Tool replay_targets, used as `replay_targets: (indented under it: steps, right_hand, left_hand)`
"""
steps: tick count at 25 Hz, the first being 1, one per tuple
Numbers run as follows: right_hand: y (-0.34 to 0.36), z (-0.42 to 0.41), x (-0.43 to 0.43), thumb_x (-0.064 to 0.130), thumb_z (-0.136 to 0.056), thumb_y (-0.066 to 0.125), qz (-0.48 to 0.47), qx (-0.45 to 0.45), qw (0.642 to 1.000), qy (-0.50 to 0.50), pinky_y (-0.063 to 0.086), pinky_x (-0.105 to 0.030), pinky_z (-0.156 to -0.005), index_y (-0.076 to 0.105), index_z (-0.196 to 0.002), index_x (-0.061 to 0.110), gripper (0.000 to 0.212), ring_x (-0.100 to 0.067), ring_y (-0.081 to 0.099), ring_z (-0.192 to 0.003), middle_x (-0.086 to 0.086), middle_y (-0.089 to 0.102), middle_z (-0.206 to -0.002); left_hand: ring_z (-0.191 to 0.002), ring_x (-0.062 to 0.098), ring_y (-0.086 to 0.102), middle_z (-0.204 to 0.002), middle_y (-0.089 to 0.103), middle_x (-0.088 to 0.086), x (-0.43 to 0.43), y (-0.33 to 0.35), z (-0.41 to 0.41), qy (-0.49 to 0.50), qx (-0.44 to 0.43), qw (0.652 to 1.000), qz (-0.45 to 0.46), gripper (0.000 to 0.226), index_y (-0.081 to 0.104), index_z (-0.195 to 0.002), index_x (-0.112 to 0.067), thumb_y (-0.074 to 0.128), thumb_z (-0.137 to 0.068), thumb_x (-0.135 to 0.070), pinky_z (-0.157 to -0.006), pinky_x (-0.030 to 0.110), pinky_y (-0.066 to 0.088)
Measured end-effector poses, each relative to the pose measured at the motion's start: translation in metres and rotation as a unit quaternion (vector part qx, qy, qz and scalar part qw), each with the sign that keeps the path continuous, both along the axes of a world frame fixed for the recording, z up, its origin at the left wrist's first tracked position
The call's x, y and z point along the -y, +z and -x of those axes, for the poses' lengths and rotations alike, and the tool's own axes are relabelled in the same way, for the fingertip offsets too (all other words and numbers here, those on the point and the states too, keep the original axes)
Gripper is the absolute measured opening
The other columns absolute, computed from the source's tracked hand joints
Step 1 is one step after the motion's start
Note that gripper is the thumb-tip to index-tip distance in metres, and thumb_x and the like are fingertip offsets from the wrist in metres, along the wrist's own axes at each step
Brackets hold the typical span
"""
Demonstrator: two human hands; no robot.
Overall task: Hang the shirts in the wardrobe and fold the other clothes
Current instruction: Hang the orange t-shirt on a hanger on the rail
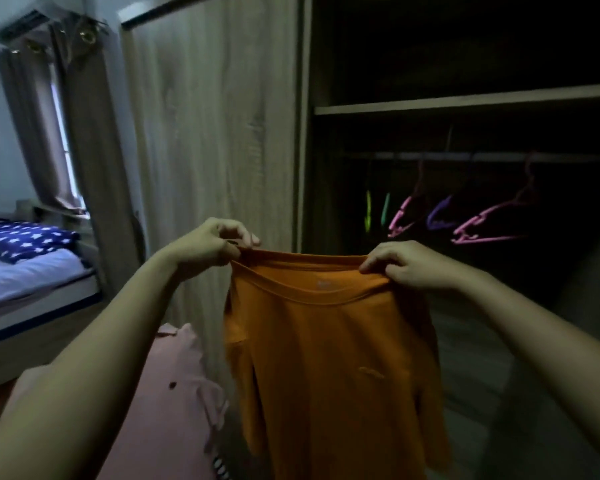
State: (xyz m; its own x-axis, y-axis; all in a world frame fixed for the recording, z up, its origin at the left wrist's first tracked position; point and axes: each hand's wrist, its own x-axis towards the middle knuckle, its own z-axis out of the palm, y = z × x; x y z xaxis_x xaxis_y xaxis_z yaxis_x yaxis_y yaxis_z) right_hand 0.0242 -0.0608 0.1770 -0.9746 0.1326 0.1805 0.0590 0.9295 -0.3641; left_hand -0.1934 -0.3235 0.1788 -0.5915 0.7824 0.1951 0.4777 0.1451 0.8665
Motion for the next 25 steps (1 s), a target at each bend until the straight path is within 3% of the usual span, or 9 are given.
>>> replay_targets:
  steps: [2, 5, 8, 13, 15, 18, 20, 23, 25]
  right_hand:
    - [0.005, -0.011, -0.011, -0.004, -0.085, 0.048, -0.012, 0.041, 0.998, -0.045, 0.042, -0.032, -0.102, 0.062, -0.113, 0.030, 0.046, -0.009, 0.040, -0.122, 0.012, 0.043, -0.128]
    - [0.004, -0.016, -0.023, -0.007, -0.082, 0.049, -0.073, 0.083, 0.987, -0.117, 0.043, -0.030, -0.100, 0.060, -0.119, 0.026, 0.051, -0.014, 0.040, -0.127, 0.008, 0.042, -0.136]
    - [0.000, -0.013, -0.031, -0.004, -0.081, 0.051, -0.121, 0.090, 0.973, -0.177, 0.040, -0.027, -0.102, 0.052, -0.130, 0.022, 0.055, -0.016, 0.039, -0.130, 0.003, 0.038, -0.143]
    - [-0.008, -0.010, -0.015, 0.009, -0.077, 0.067, -0.086, 0.137, 0.955, -0.250, 0.051, -0.029, -0.090, 0.026, -0.145, 0.020, 0.081, -0.022, 0.040, -0.126, 0.005, 0.017, -0.150]
    - [-0.015, -0.008, -0.012, 0.008, -0.079, 0.063, -0.102, 0.152, 0.940, -0.288, 0.051, -0.030, -0.088, 0.029, -0.144, 0.022, 0.076, -0.022, 0.043, -0.123, 0.003, 0.022, -0.149]
    - [-0.026, -0.008, -0.018, 0.004, -0.084, 0.056, -0.057, 0.120, 0.923, -0.360, 0.052, -0.025, -0.080, 0.046, -0.135, 0.020, 0.054, -0.015, 0.055, -0.107, -0.003, 0.042, -0.138]
    - [-0.034, -0.009, -0.024, 0.004, -0.084, 0.058, -0.022, 0.085, 0.918, -0.387, 0.053, -0.024, -0.076, 0.052, -0.129, 0.018, 0.047, -0.011, 0.057, -0.093, -0.004, 0.050, -0.130]
    - [-0.043, -0.006, -0.029, 0.007, -0.080, 0.064, -0.024, 0.067, 0.912, -0.403, 0.052, -0.026, -0.082, 0.050, -0.130, 0.019, 0.053, -0.016, 0.053, -0.109, -0.003, 0.046, -0.131]
    - [-0.046, -0.001, -0.031, 0.007, -0.079, 0.063, -0.034, 0.063, 0.917, -0.392, 0.049, -0.023, -0.078, 0.048, -0.132, 0.021, 0.056, -0.015, 0.051, -0.113, -0.001, 0.044, -0.135]
  left_hand:
    - [-0.070, 0.012, 0.061, -0.094, 0.071, 0.000, -0.024, -0.006, 0.010, -0.037, 0.035, 0.998, -0.026, 0.050, 0.066, -0.056, -0.017, 0.043, -0.079, 0.021, -0.057, 0.024, 0.044]
    - [-0.069, 0.007, 0.061, -0.081, 0.072, -0.006, -0.061, -0.012, 0.025, -0.063, -0.122, 0.987, 0.088, 0.042, 0.076, -0.071, -0.018, 0.050, -0.086, 0.011, -0.060, 0.019, 0.050]
    - [-0.094, 0.007, 0.064, -0.103, 0.069, -0.003, -0.095, -0.012, 0.021, -0.042, -0.228, 0.966, 0.112, 0.033, 0.074, -0.092, -0.020, 0.050, -0.090, 0.002, -0.086, 0.024, 0.054]
    - [-0.089, 0.019, 0.059, -0.119, 0.053, 0.005, -0.130, -0.048, -0.017, 0.123, -0.408, 0.892, 0.149, 0.042, 0.050, -0.130, -0.023, 0.058, -0.089, -0.020, -0.069, 0.031, 0.050]
    - [-0.096, 0.023, 0.058, -0.120, 0.050, 0.006, -0.136, -0.062, -0.019, 0.096, -0.410, 0.881, 0.213, 0.040, 0.049, -0.127, -0.023, 0.058, -0.088, -0.021, -0.077, 0.035, 0.051]
    - [-0.081, 0.018, 0.062, -0.091, 0.059, 0.002, -0.141, -0.061, -0.003, 0.102, -0.375, 0.893, 0.228, 0.012, 0.060, -0.102, -0.018, 0.054, -0.091, -0.021, -0.076, 0.036, 0.055]
    - [-0.078, 0.012, 0.062, -0.090, 0.059, -0.002, -0.148, -0.063, 0.005, 0.043, -0.350, 0.911, 0.213, 0.023, 0.060, -0.112, -0.024, 0.055, -0.091, -0.018, -0.071, 0.030, 0.056]
    - [-0.081, 0.007, 0.063, -0.101, 0.061, -0.004, -0.159, -0.072, 0.016, -0.043, -0.310, 0.925, 0.214, 0.038, 0.057, -0.122, -0.030, 0.056, -0.089, -0.011, -0.067, 0.023, 0.055]
    - [-0.083, 0.007, 0.063, -0.101, 0.063, -0.005, -0.166, -0.076, 0.026, -0.030, -0.289, 0.941, 0.173, 0.026, 0.065, -0.102, -0.030, 0.057, -0.087, -0.010, -0.070, 0.024, 0.056]
